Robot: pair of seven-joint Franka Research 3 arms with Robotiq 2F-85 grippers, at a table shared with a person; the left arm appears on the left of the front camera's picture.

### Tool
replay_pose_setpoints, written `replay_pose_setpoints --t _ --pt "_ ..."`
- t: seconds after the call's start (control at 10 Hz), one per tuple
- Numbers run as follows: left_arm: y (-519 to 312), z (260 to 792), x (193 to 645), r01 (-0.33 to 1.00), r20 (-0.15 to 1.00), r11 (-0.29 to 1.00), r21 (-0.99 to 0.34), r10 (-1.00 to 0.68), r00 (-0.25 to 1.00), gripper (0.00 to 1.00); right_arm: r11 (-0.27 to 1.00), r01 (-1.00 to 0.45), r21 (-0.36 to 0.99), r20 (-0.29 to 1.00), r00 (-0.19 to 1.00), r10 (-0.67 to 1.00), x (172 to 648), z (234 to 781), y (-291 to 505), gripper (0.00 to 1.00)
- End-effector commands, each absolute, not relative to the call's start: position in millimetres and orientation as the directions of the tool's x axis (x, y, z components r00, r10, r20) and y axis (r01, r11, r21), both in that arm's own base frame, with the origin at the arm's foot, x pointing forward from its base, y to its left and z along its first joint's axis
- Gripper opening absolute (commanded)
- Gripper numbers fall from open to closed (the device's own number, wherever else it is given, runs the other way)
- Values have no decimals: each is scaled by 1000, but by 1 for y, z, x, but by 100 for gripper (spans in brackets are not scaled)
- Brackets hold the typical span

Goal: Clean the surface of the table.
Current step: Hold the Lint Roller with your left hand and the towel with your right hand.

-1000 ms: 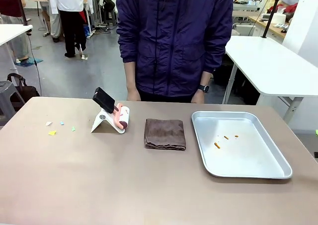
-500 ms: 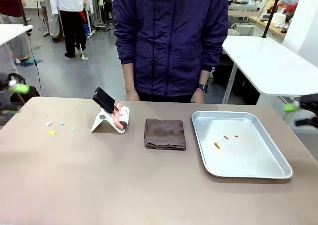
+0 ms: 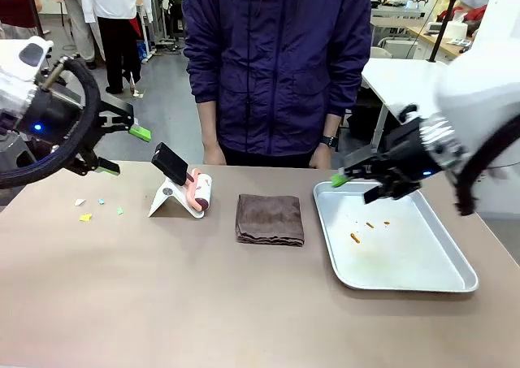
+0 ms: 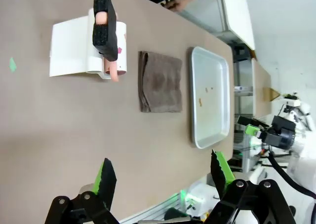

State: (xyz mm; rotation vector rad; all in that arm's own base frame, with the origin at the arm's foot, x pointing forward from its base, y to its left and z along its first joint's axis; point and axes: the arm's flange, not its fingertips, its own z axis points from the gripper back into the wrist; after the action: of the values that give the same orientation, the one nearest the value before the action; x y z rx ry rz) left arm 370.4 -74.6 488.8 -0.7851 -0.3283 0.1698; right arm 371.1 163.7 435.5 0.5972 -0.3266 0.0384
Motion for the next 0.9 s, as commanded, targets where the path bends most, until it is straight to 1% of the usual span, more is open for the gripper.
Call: replay_pose_setpoints --t 0.0,0.2,0.3,0.4,0.5,0.8 --pt "-72 491 375 15 260 746 -666 213 942 100 848 -47 528 249 963 -101 392 424 185 100" --pt "-83 489 375 36 256 756 -654 177 950 100 853 -55 520 234 969 -81 394 410 199 100" --pt "-85 486 376 26 249 756 -654 182 951 100 851 -56 523 226 971 -75 394 408 198 100" --pt "-88 482 378 -19 263 782 -623 233 936 100 849 -43 527 223 971 -89 394 408 193 100" --pt "-86 485 372 31 253 757 -652 179 951 100 850 -67 523 228 972 -63 391 401 197 100" --pt "-86 485 372 31 253 757 -652 179 951 100 850 -67 523 228 972 -63 391 401 197 100"
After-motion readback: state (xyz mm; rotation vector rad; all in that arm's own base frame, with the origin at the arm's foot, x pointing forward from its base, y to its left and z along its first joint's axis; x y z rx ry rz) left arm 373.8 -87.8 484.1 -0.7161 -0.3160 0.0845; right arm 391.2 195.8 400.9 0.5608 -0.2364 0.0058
